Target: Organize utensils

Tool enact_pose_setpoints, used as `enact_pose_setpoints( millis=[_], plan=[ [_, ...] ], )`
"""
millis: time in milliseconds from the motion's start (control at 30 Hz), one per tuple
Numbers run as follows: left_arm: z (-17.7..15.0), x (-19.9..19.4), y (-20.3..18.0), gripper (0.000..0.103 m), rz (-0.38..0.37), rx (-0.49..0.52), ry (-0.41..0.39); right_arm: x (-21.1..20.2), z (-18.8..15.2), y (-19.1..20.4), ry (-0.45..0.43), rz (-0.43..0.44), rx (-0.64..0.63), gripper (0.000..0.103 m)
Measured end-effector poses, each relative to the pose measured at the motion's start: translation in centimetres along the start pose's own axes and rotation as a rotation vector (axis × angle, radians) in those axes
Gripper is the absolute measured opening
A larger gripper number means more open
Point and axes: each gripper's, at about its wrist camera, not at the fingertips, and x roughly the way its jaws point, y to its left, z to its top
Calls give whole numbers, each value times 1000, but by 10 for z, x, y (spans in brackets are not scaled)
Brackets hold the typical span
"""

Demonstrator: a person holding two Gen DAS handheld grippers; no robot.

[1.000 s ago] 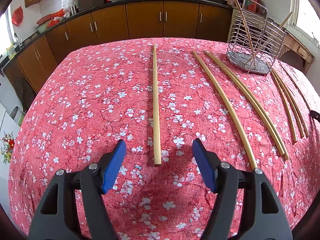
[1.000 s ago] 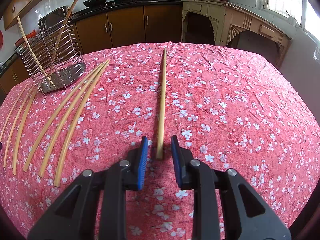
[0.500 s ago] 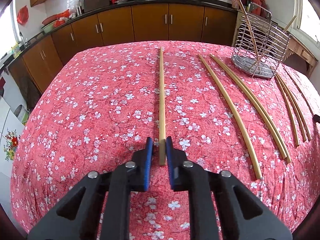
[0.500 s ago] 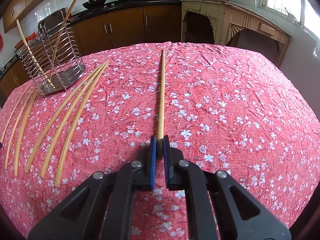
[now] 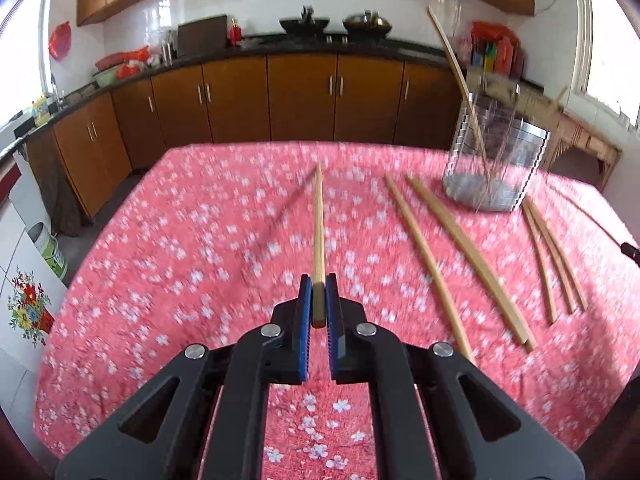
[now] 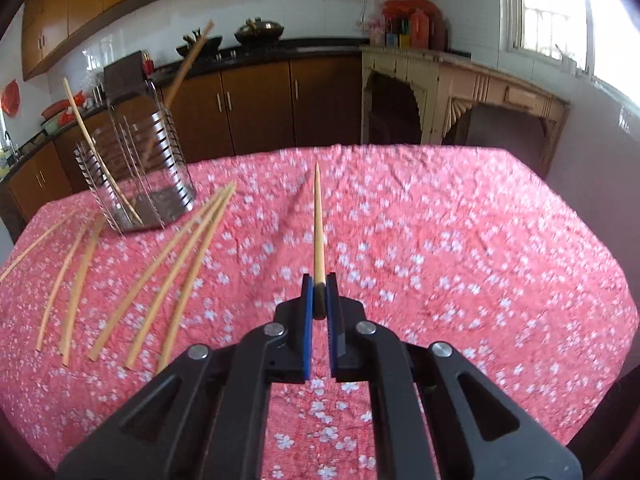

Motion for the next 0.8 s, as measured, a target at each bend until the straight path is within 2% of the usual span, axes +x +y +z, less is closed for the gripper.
enact_pose_setpoints(
  millis=[100, 267, 400, 567, 800],
  plan=[
    [21, -25, 4, 7, 3, -23, -103, -20, 12, 0, -72, 0, -8, 7],
    [54, -47, 10, 7, 5, -67, -207, -42, 40, 1, -162, 1, -14, 7],
    [75, -52, 10, 7, 6, -90, -244, -47, 58, 3, -173, -4, -28, 7],
    [77, -52, 8, 7, -1, -89, -263, -43, 48, 3, -147, 0, -43, 7],
    [85, -53, 9, 7, -4, -107, -273, -55, 68, -2, -224, 13, 12, 7]
  ],
)
